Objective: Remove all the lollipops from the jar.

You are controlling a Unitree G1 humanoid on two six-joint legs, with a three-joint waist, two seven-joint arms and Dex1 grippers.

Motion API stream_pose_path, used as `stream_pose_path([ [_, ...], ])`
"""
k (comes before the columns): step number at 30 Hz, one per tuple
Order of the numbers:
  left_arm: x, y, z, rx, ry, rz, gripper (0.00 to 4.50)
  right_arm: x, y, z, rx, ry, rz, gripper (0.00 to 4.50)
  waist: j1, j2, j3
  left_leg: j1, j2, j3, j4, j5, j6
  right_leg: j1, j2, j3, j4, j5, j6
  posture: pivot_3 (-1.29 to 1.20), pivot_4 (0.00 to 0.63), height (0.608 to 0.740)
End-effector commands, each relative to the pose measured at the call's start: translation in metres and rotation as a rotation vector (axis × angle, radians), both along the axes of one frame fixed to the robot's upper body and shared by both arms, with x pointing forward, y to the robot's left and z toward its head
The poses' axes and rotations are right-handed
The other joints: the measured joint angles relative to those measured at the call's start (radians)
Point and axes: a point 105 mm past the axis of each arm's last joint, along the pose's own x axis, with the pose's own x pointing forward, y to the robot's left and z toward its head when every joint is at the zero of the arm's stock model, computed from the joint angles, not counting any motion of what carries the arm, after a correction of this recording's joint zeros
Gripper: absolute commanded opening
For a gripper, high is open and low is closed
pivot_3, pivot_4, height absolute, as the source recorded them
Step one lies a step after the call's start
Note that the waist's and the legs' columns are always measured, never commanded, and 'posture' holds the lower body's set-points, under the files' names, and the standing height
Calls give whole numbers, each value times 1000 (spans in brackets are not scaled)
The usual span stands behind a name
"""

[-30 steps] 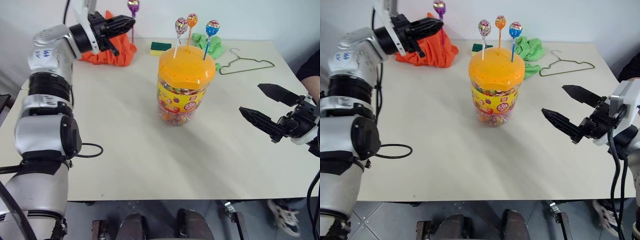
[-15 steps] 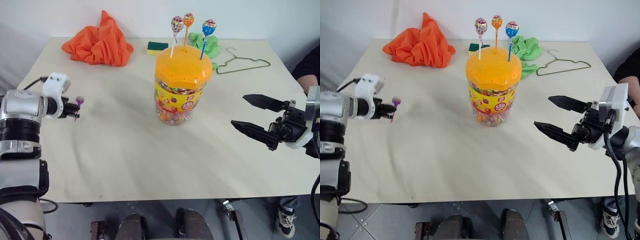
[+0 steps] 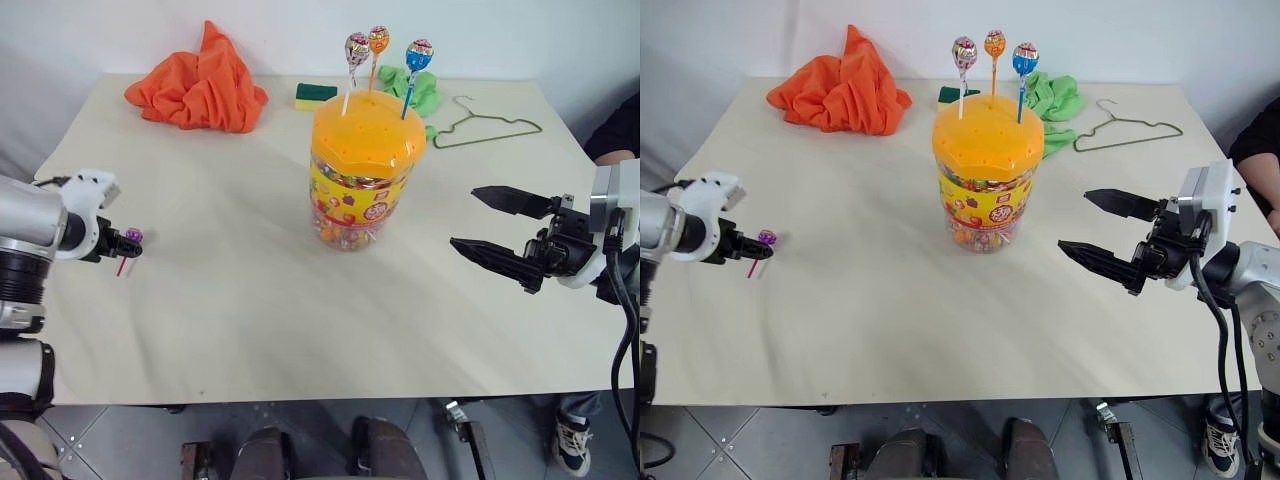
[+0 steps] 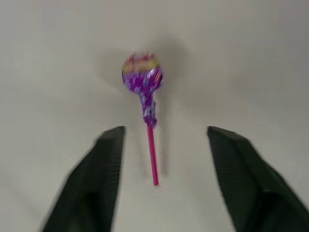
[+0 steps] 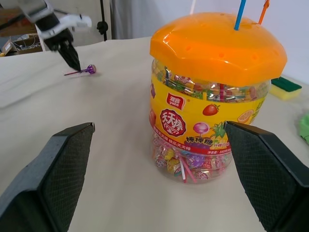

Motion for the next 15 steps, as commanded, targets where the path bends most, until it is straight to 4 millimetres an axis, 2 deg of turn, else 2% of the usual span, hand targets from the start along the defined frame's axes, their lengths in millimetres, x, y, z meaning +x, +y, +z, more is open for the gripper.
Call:
stream_pose_path([
  [1,-2,-19,44,-1,-114,-130,4069,-5,-3,9,-8,-47,-2,4500,2,0,0,0,0,0,0,0,0,0,0,0,0,0,0,0,150,740],
  [2,-2,-25,54,3,-146,-174,4436,-5,-4,10,-9,-48,-6,4500,4,0,0,0,0,0,0,0,0,0,0,0,0,0,0,0,150,740],
  [5,6,-55,79,-36,-258,-340,4475,-6,-5,11,-8,-54,-12,4500,11,0,0,0,0,0,1,0,0,0,0,0,0,0,0,0,150,740],
  [9,23,-116,115,-134,-597,-695,4475,-6,-8,13,-9,-70,-31,4500,28,0,0,-1,0,0,3,0,0,0,-1,0,1,0,0,0,150,740],
  [15,18,-191,140,-451,-978,-1121,4475,-12,-12,15,-5,-96,-67,4500,26,0,0,-4,0,-2,11,-1,1,0,-1,-1,3,0,0,0,150,740],
])
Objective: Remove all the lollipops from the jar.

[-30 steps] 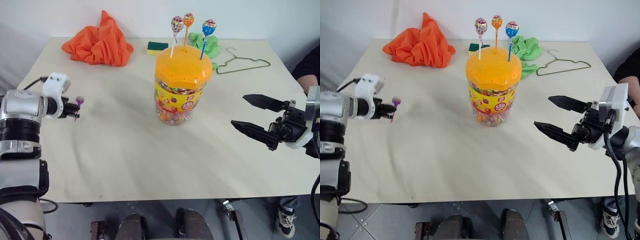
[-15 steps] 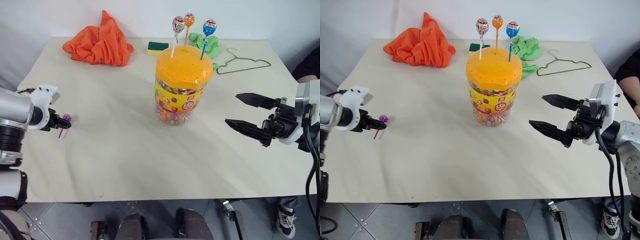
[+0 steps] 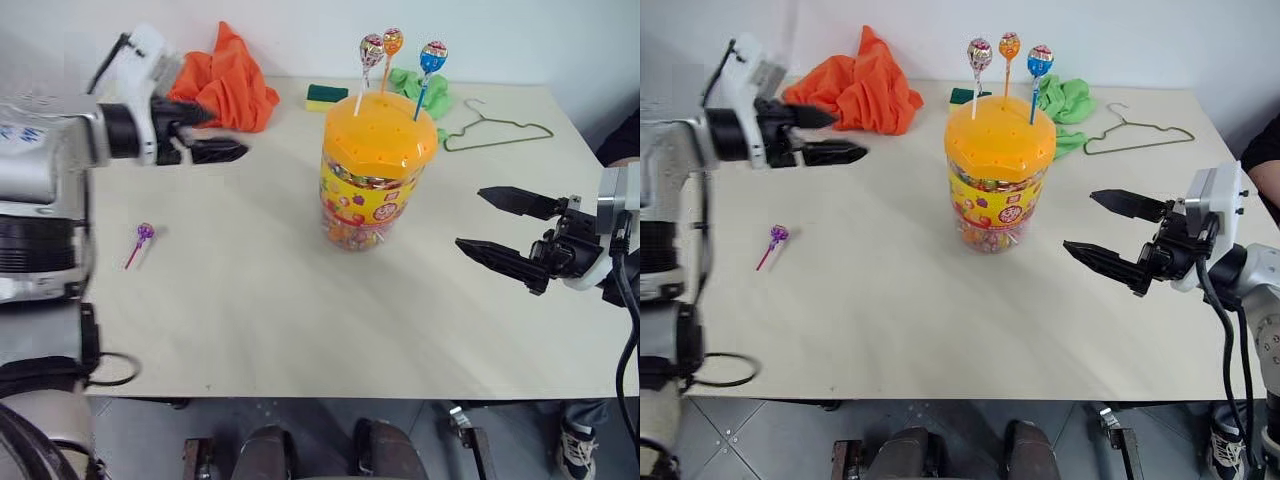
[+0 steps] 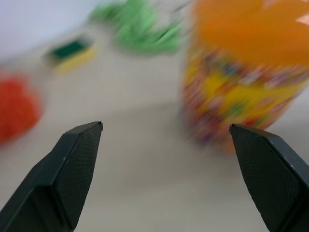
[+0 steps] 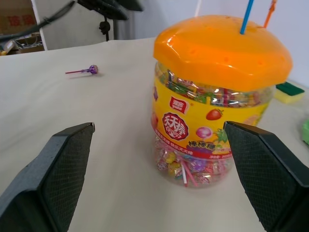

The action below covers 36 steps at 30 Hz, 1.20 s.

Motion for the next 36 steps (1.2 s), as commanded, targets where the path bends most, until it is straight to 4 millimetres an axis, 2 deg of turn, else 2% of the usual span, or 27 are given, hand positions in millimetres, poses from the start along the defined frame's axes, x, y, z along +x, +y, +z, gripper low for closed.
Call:
stream_pose_path([
  [1,-10,-24,29,-146,-207,-217,4475,-10,-3,14,-10,-82,-26,4500,1,0,0,0,0,0,0,0,0,0,0,-1,0,0,0,0,150,740],
  [9,11,-77,25,-187,-196,-388,4475,-24,-8,16,13,-116,-101,4500,1,0,0,-1,-1,0,0,-1,1,0,0,-1,-1,0,0,0,150,740],
  [13,15,-91,28,-207,-197,-422,4475,-29,-12,18,21,-132,-131,4500,0,0,0,-1,-1,0,1,-1,1,1,0,-1,-2,0,1,0,150,740],
  [17,20,-107,24,-194,-167,-429,4475,-32,-17,30,74,-175,-184,4500,0,0,0,-1,-1,0,0,-1,2,1,0,-1,-2,0,1,0,150,740],
  [20,24,-116,24,-198,-155,-418,3870,-36,-19,31,77,-188,-204,4500,2,0,0,-1,-1,-1,0,-1,2,1,0,-1,-2,0,1,0,150,740],
  [22,25,-120,24,-200,-148,-415,3294,-38,-20,31,77,-189,-212,4500,1,0,0,-1,-1,-1,0,-1,2,1,0,-2,-2,0,1,0,150,740],
  [26,25,-122,28,-194,-142,-413,1996,-39,-21,30,76,-188,-225,4500,0,0,0,-1,-1,-1,0,-1,2,1,0,-2,-2,0,1,0,150,740],
  [32,21,-120,52,-222,-185,-401,26,-38,-22,29,75,-188,-229,4500,1,0,0,-1,-1,-1,0,-1,2,1,0,-2,-3,0,1,0,150,740],
  [36,17,-113,75,-240,-228,-367,9,-35,-23,29,70,-186,-219,4500,-1,0,0,-1,-1,-1,0,-1,2,1,0,-2,-3,0,1,0,150,740],
])
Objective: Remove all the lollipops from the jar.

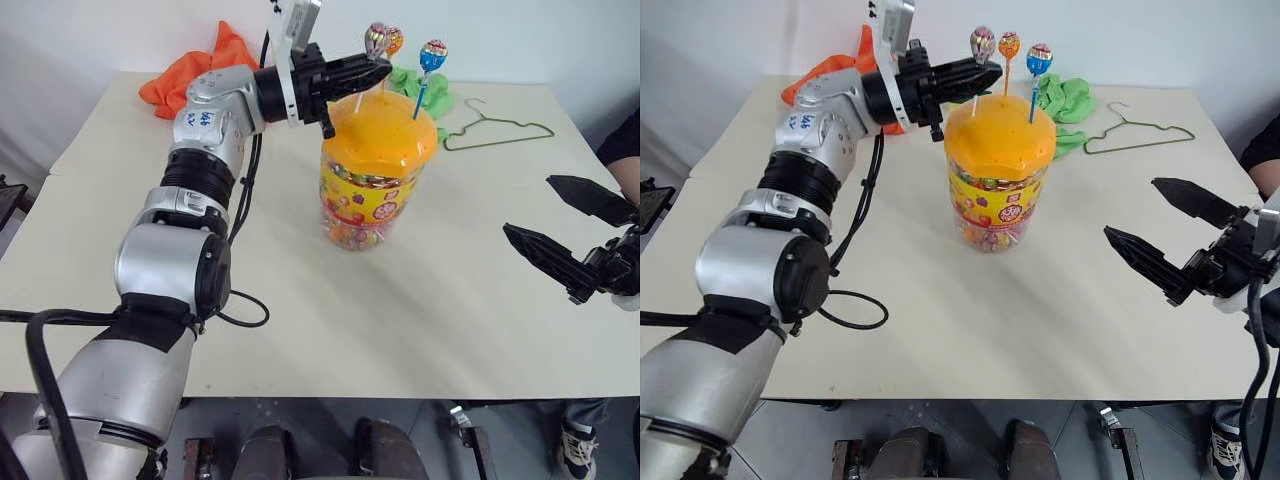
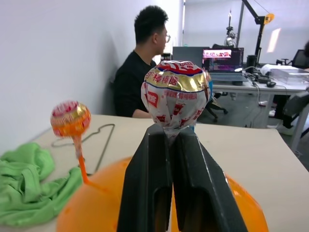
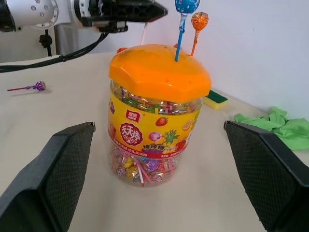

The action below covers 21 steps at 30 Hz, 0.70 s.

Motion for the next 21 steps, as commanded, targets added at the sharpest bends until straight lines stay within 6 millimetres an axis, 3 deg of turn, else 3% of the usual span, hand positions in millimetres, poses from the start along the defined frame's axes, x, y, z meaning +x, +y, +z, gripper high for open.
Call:
stream_pose_path([
  [1,-9,11,45,-48,-99,54,9,-3,-1,13,-12,-60,8,4500,-1,0,0,0,0,0,0,0,0,0,0,0,0,0,0,0,150,740],
  [4,-1,29,56,-52,-85,172,9,0,-1,14,-18,-58,21,4500,-2,0,0,0,0,0,0,0,0,0,0,0,0,0,0,0,150,740],
  [9,24,79,43,46,19,467,9,6,-1,15,-28,-45,48,4500,-4,0,0,1,0,0,-1,0,0,0,0,0,0,0,0,0,150,740],
  [13,42,127,0,206,157,687,9,11,1,16,-37,-40,76,4500,-2,0,0,1,0,0,-1,0,0,0,0,0,0,0,0,0,150,740],
  [15,46,161,-51,382,309,812,9,16,3,17,-40,-35,93,4500,-6,1,0,1,0,0,-1,0,0,0,0,0,0,0,0,0,150,740],
  [18,33,199,-110,581,533,927,9,20,6,17,-41,-27,116,4500,-13,1,0,2,0,0,-2,0,0,0,0,1,1,0,0,0,150,740],
  [21,10,214,-136,675,633,934,9,23,8,17,-44,-19,134,4500,-21,-1,1,1,0,0,-3,0,0,-1,0,0,1,0,0,0,150,740],
])
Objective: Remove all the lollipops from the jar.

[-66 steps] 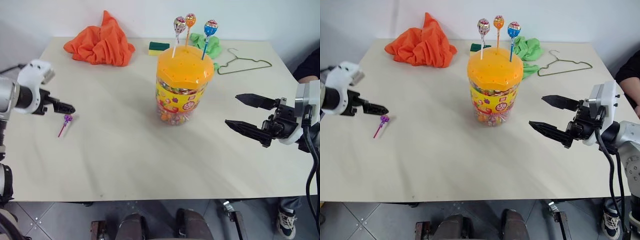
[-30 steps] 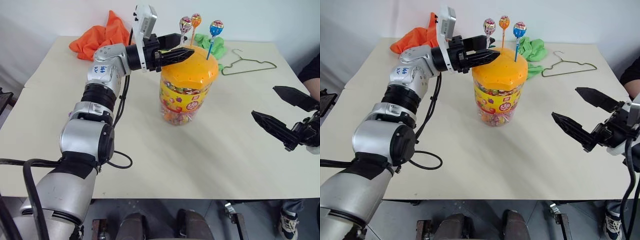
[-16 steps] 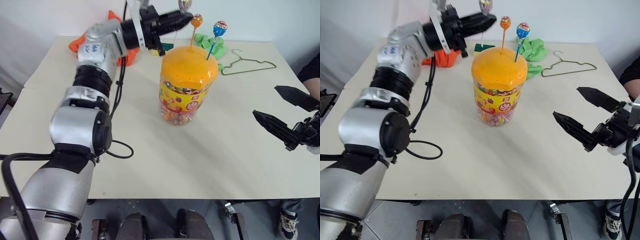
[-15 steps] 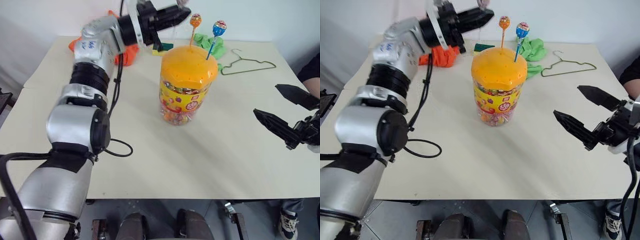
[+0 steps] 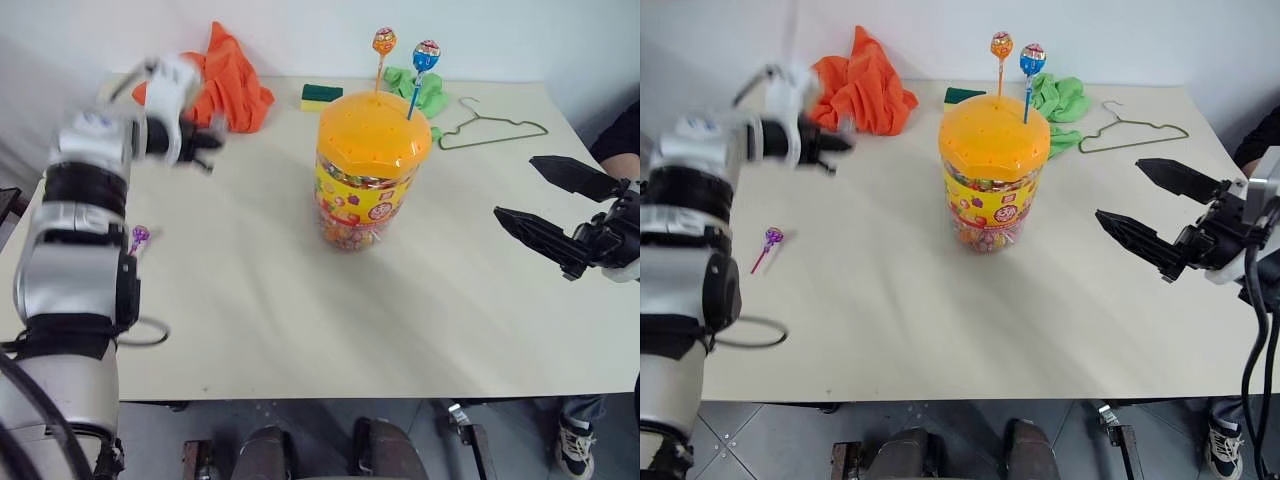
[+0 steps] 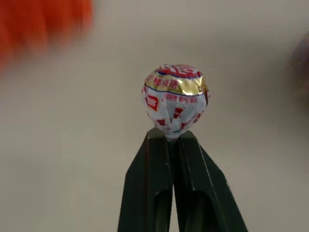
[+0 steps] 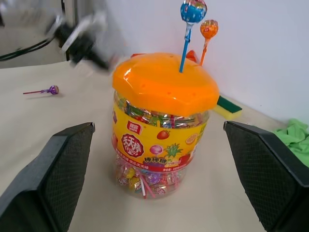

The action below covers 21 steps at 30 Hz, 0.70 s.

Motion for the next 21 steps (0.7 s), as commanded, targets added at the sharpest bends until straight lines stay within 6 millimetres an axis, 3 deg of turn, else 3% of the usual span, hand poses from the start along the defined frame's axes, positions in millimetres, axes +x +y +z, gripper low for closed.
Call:
stream_pose_path([
  [1,-21,3,17,45,5,-20,9,-1,0,8,-19,-32,11,4500,-2,-2,1,-1,0,-1,0,0,0,0,0,-1,0,0,0,0,150,740],
  [10,-97,27,0,61,197,23,9,6,3,7,-31,-13,46,4500,-6,-3,2,0,1,-1,2,0,0,1,-1,0,1,0,0,0,150,740],
  [17,-130,45,-5,107,264,81,9,10,5,7,-36,-3,69,4500,3,-3,2,0,1,-1,3,0,0,1,-1,1,1,0,0,0,150,740],
  [21,-137,53,-8,101,272,119,1045,12,8,6,-38,3,85,4500,10,-3,2,0,1,-1,3,0,0,1,-1,1,1,0,0,0,150,740],
])
